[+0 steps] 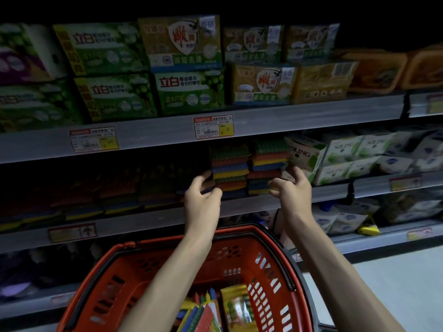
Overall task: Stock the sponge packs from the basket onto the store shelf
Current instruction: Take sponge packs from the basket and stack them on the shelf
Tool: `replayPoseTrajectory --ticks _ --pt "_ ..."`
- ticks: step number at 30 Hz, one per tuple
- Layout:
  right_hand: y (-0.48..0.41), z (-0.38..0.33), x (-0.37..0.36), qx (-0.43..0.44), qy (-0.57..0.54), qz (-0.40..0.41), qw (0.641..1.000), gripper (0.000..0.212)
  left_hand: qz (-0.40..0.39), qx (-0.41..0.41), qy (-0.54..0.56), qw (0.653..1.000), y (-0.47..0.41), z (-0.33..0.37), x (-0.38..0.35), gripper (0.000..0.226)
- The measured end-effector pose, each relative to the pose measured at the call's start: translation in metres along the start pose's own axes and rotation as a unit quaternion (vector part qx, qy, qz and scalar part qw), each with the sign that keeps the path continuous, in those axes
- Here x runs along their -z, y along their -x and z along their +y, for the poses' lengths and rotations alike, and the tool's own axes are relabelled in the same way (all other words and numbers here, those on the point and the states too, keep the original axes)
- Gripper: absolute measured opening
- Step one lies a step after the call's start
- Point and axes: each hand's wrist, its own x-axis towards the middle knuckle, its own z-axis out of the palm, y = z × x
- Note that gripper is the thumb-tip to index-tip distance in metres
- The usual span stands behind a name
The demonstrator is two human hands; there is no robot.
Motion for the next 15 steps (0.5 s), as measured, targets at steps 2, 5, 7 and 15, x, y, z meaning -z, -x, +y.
replayPoseTrajectory --ticks 2,5,7,15 --pt "-0.0019 0.0003 0.0011 0.002 0.002 -0.012 1.000 0.080 0.003 -0.001 0.004 1.000 0.0013 -0.0005 -0.0015 0.050" --pt "-0.0043 0.0001 0.0022 0.004 -0.004 -0.022 1.000 0.079 0.010 0.002 0.007 1.000 0.0034 0.0003 -0.0030 0.047" --pt "-0.0049 -0.0011 0.0022 0.003 -0.011 -0.018 1.000 0.079 0.012 0.002 0.007 1.000 0.0040 0.0010 -0.0038 0.045" --pt "-0.0063 0.0027 0.0029 0.017 0.012 -0.015 1.000 0.083 0.011 0.006 0.001 1.000 0.0038 0.0024 -0.0016 0.049"
